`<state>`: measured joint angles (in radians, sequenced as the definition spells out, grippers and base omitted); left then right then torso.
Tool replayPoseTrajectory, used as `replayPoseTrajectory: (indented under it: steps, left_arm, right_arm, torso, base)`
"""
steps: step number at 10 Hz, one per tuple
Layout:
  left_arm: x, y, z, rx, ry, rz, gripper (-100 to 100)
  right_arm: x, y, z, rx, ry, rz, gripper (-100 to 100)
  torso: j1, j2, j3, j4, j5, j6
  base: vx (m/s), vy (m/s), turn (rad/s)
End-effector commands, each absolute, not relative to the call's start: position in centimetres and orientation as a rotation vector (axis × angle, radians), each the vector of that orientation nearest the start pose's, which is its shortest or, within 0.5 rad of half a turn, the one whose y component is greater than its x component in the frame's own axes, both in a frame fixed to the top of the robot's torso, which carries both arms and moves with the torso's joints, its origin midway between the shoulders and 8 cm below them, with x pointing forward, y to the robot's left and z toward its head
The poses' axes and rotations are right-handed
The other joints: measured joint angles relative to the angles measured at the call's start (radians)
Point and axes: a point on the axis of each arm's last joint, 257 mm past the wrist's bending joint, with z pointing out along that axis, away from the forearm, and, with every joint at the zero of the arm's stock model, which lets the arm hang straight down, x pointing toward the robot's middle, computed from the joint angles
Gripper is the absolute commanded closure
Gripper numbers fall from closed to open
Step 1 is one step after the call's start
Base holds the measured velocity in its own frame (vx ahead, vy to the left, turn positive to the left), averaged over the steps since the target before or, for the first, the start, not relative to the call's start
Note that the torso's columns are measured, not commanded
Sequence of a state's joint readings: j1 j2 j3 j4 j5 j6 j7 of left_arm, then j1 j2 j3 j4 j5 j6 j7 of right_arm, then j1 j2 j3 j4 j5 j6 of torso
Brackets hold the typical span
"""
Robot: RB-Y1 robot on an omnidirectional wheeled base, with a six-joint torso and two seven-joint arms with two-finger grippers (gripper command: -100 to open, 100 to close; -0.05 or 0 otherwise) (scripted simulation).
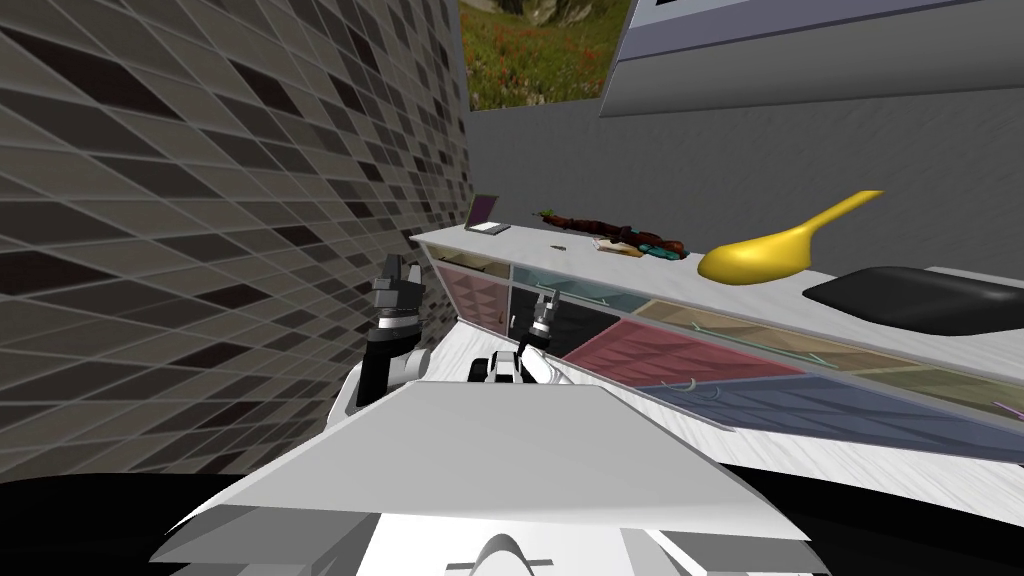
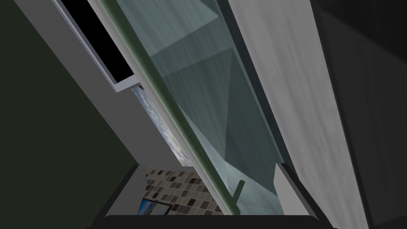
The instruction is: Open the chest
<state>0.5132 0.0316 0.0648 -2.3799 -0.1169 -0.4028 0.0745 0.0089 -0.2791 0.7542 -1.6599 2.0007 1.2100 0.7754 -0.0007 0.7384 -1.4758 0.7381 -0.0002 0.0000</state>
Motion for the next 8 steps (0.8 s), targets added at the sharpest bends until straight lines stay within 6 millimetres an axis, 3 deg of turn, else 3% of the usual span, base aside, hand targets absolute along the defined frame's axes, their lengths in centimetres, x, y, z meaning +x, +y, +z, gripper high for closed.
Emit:
replayPoseTrajectory:
  steps: [1, 2, 3, 5, 8]
  left_arm:
    - [33.8, 28.4, 4.6, -0.594, 0.687, -1.218, 0]
    - [33.8, 28.4, 4.6, -0.594, 0.687, -1.218, 0]
    - [33.8, 28.4, 4.6, -0.594, 0.687, -1.218, 0]
    - [33.8, 28.4, 4.6, -0.594, 0.687, -1.218, 0]
    - [33.8, 28.4, 4.6, -0.594, 0.687, -1.218, 0]
  right_arm:
    - [43.0, -17.4, -10.2, -0.452, 1.034, -1.315, -100]
    - [42.6, -17.4, -10.5, -0.446, 1.035, -1.315, -100]
    - [42.3, -17.7, -11.3, -0.449, 1.036, -1.319, 100]
    - [42.2, -17.7, -11.1, -0.445, 1.029, -1.322, 100]
    - [42.1, -16.7, -10.4, -0.453, 1.034, -1.313, 100]
  torso:
    - [-0.001, -0.001, 0.000, 0.000, 0.000, 0.000]
    - [-0.001, -0.002, -0.001, 0.000, 0.000, 0.000]
    - [0.001, 0.000, 0.000, 0.000, 0.000, 0.000]
    - [0.002, -0.001, 0.000, -0.003, -0.001, -0.001]
    - [0.000, 0.005, 0.003, 0.001, 0.000, 0.000]
  base:
    - [0.038, -0.032, -0.031]
    - [0.019, -0.016, -0.001]
    - [-0.009, 0.004, 0.029]
    - [-0.019, 0.013, 0.005]
    - [-0.149, 0.022, -0.026]
